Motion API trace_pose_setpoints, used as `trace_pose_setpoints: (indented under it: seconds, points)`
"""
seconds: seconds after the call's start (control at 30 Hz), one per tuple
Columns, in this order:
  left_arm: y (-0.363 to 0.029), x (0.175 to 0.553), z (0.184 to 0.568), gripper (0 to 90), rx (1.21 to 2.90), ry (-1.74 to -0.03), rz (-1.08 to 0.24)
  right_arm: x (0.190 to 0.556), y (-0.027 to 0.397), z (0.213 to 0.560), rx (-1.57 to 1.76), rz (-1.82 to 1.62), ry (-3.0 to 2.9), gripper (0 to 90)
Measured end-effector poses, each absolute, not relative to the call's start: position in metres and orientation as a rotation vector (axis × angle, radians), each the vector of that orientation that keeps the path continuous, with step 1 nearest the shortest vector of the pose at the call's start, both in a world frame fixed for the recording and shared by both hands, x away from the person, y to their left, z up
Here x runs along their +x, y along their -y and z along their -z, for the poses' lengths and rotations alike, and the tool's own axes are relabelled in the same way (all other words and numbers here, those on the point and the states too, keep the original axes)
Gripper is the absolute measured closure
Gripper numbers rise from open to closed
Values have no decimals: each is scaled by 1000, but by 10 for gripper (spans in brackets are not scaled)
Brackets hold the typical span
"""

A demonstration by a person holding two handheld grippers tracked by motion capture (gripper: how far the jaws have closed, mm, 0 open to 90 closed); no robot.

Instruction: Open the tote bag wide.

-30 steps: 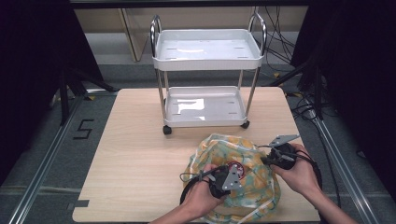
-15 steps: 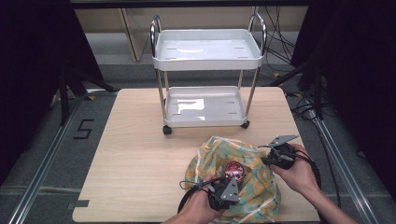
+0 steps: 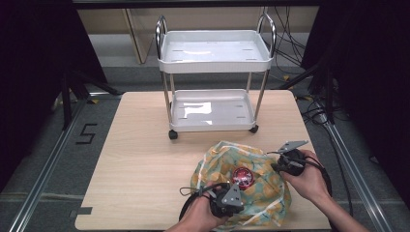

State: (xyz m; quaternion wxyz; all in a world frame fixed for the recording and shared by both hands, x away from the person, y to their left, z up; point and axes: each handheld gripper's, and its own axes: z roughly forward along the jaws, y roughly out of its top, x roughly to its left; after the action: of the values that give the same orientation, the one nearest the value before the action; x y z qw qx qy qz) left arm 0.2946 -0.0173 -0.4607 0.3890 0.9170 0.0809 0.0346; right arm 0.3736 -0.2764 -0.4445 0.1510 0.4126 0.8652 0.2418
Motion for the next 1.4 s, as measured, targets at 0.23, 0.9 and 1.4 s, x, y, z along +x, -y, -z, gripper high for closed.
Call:
trace_pose_setpoints:
  seconds: [0.23,0.9,1.4]
  points:
    - [-6,320,444,669,2312,-357,-286,374,276,448,1182,-710,-2474,841]
    - [-17,347,485,718,2497,-407,-233,369,290,462,1272,-597,-2525,900]
    - [-20,365,490,845,2570,-404,-307,358,295,470,1321,-531,-2549,900]
